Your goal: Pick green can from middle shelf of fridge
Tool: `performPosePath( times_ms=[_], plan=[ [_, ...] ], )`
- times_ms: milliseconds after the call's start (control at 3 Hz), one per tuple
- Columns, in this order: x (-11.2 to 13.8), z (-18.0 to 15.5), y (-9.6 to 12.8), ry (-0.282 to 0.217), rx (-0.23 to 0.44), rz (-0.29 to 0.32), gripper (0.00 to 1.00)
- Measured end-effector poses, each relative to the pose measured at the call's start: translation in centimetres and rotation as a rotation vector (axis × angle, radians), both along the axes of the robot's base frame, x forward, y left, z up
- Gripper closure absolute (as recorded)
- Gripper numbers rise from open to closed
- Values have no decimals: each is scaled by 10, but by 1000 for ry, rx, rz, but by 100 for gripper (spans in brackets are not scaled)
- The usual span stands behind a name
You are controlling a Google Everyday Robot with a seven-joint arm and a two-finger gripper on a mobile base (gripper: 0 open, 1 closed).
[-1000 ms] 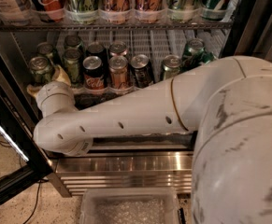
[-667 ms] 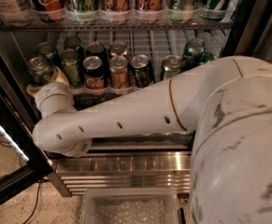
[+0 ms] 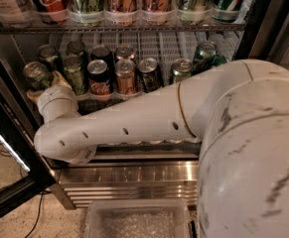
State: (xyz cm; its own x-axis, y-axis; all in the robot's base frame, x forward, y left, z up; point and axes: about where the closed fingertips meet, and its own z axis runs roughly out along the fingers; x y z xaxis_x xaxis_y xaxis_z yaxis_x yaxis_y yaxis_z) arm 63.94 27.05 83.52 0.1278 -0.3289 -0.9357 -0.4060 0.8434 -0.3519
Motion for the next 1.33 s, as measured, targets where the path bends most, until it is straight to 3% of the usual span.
performPosePath(
  times_ms=[333, 667, 1000, 1333],
  plan=[
    [4, 0, 5, 1, 4, 1, 100],
    [12, -2, 16, 3, -2, 13, 88],
    [15, -2, 23, 4, -6, 25, 84],
    [19, -1, 22, 11, 6, 28, 100]
  ],
)
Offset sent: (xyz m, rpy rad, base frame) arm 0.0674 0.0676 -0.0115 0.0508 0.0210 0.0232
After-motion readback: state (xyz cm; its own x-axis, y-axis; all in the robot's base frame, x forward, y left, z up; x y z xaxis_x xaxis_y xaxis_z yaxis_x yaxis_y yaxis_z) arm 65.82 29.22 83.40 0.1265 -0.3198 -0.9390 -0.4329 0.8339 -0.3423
